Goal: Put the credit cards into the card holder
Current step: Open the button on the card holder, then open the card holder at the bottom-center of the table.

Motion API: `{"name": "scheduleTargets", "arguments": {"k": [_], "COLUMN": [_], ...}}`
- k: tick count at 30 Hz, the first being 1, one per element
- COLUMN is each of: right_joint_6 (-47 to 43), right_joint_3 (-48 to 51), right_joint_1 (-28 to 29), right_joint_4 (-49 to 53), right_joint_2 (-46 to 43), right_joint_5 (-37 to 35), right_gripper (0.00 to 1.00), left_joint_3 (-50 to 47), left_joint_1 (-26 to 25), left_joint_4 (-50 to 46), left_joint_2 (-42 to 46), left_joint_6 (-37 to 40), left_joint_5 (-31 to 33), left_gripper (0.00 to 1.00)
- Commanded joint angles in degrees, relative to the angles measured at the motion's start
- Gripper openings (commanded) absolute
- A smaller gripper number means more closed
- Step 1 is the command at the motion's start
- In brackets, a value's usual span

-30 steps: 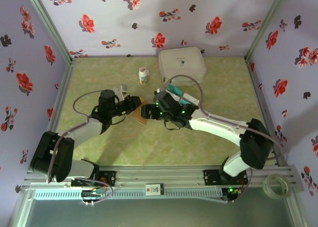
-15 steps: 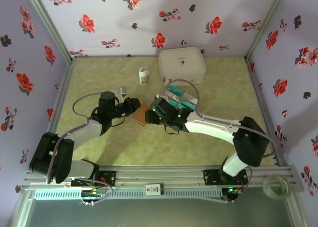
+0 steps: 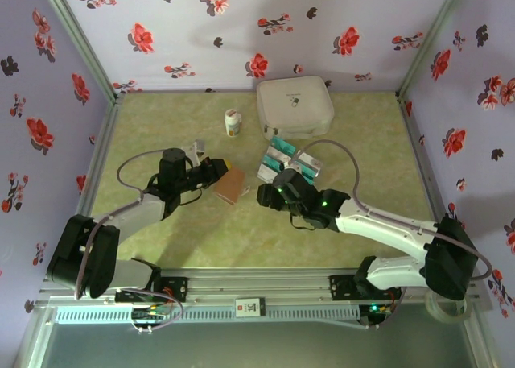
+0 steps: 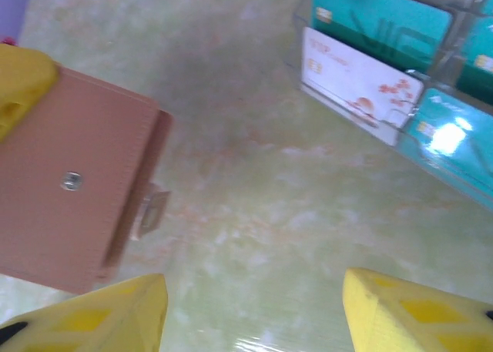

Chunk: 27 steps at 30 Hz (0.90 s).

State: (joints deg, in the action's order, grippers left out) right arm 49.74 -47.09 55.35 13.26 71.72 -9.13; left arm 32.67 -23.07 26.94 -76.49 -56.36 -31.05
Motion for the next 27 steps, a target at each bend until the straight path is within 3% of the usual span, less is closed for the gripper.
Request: {"name": "scheduleTargets", "arguments": {"k": [1, 8, 14, 21, 25, 27], "right_joint_6": [2.0, 2.3, 2.6, 3.6, 2.4, 1.7], "right_joint_3": [-1.7, -6.3, -6.6, -3.3, -4.7, -6.5], "right_joint_1": [-0.6, -0.8, -1.2, -2.5, -3.0, -2.9], "right_joint_4": [-5.9, -9.9, -10.8, -12.5, -10.8, -9.6], "right_joint_2": [2.2, 10.2, 13.9, 12.4, 9.9, 8.7], "right_joint_5": [4.9, 8.5, 8.5, 8.5, 9.2, 10.3], "right_gripper": [0.62, 0.59, 0.43, 0.0, 0.0, 0.0], "left_joint_3": [0.7, 0.7, 0.3, 0.2, -0.3, -0.7], "left_joint_1": [0.3, 0.3, 0.3, 0.2, 0.3, 0.3], "left_joint_4": [0.6, 0.7, 0.6, 0.7, 0.7, 1.1], "left_joint_2": [0.4, 0.4, 0.7, 0.5, -0.7, -1.8], "left_joint_6": [2.0, 1.9, 1.8, 2.2, 2.7, 3.0], "left_joint_5": [0.4, 0.5, 0.6, 0.6, 1.4, 1.7], "left_gripper": [0.0, 0.0, 0.0, 0.0, 0.0, 0.11]}}
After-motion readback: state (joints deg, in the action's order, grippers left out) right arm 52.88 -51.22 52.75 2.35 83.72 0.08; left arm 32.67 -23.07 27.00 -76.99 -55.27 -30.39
